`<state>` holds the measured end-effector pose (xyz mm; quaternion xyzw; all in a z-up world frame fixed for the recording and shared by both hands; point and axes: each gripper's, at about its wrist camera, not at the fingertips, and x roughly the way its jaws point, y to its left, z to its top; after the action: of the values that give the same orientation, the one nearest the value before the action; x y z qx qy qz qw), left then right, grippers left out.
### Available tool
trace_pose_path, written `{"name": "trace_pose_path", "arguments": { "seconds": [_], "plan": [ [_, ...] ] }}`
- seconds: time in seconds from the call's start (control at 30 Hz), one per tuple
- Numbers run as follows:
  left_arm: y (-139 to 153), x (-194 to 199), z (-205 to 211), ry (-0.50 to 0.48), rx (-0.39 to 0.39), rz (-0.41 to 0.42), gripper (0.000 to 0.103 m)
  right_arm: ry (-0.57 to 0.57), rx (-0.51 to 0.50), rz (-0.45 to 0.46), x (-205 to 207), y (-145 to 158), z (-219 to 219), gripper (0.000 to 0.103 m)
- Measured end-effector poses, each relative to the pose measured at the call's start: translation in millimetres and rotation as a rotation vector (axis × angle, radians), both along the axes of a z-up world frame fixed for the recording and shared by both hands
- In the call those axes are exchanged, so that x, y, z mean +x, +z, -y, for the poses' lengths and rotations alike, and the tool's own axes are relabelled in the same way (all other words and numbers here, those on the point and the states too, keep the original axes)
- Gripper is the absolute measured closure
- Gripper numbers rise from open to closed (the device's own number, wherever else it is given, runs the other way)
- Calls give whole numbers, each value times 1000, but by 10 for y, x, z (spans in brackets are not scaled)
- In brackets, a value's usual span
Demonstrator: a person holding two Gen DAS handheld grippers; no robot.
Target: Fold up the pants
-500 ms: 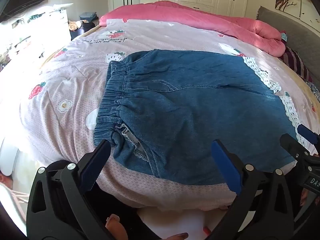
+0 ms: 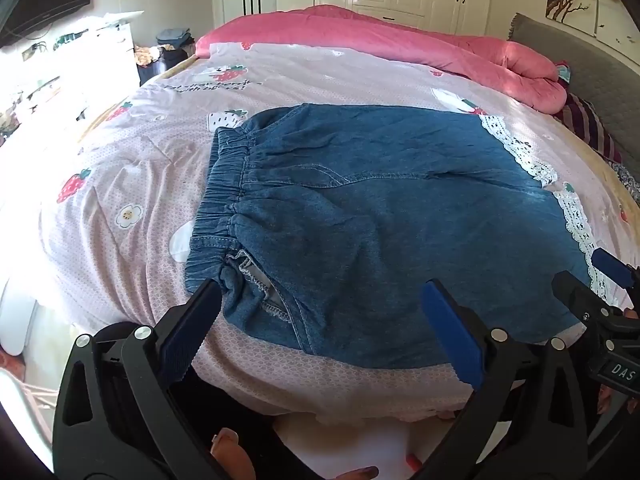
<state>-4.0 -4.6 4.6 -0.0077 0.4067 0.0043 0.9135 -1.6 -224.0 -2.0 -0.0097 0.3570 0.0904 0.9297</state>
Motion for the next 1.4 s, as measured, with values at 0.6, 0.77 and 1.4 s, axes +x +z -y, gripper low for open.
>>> {"name": "trace_pose_path", "arguments": {
  "seconds": [0.6,0.77,1.4],
  "plan": [
    [25,-31,4,-5,2,7,9,2,-8,6,-57,26,-14,4],
    [37,-40,8,-9,0,10,9,2,-10,8,-78,36,-16,4],
    [74,-80,20,-17,1,19,9,-9,-26,26,-122,98,-8,4]
  ]
}}
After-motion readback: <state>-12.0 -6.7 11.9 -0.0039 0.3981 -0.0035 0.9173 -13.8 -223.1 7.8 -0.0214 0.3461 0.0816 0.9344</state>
